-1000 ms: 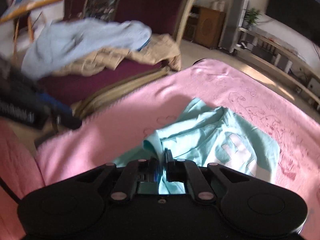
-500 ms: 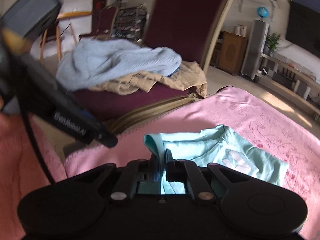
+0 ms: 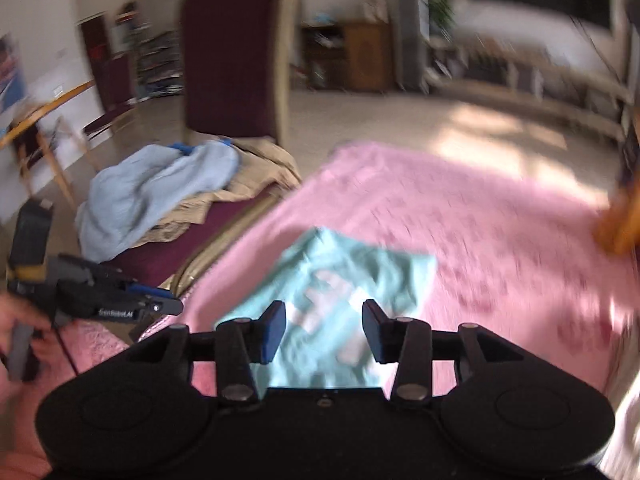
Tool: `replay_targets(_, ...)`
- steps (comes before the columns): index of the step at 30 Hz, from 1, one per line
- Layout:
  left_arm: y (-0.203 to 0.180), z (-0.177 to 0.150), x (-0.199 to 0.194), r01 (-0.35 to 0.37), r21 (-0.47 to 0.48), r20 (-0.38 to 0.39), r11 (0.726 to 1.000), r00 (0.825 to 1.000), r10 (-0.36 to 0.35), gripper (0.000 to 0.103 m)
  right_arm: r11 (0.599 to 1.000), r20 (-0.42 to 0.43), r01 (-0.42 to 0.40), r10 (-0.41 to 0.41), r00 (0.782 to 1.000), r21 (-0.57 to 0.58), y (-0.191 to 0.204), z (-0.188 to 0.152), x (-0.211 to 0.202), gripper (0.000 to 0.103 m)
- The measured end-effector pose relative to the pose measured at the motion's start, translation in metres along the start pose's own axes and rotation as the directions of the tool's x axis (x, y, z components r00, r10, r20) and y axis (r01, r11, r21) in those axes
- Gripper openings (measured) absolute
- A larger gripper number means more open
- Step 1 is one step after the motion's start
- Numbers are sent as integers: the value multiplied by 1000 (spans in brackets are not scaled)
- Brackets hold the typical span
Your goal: Fold clothes
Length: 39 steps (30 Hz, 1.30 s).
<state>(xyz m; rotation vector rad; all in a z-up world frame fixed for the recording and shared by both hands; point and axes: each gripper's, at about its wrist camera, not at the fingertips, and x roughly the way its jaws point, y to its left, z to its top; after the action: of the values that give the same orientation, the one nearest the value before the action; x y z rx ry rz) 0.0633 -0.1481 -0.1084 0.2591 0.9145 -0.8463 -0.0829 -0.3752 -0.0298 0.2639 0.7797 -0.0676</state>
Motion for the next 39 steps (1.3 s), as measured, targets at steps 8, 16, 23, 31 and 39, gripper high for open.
replay_targets(8, -59, -2, 64, -99, 160, -48, 982, 993, 108, 22, 968, -163, -25, 67, 984, 249, -30, -51, 86, 6)
replay_targets(16, -53, -16, 72, -194, 203, -102, 960, 971, 218, 19, 994, -261, 61, -35, 965, 93, -23, -72, 119, 2)
replay_targets(23, -50, 5, 23, -164, 154, 8, 974, 986, 164, 20, 988, -157, 56, -32, 987, 147, -51, -36, 50, 6)
replay_targets(31, -64, 55, 19, -135, 113, 144, 984, 982, 118, 20, 995, 31, 72, -74, 997, 66, -80, 21, 23, 6)
replay_targets(39, -61, 84, 111, -69, 51, 65, 996, 996, 66, 8, 934, 5, -139, 145, 989, 330, -139, 10, 126, 5)
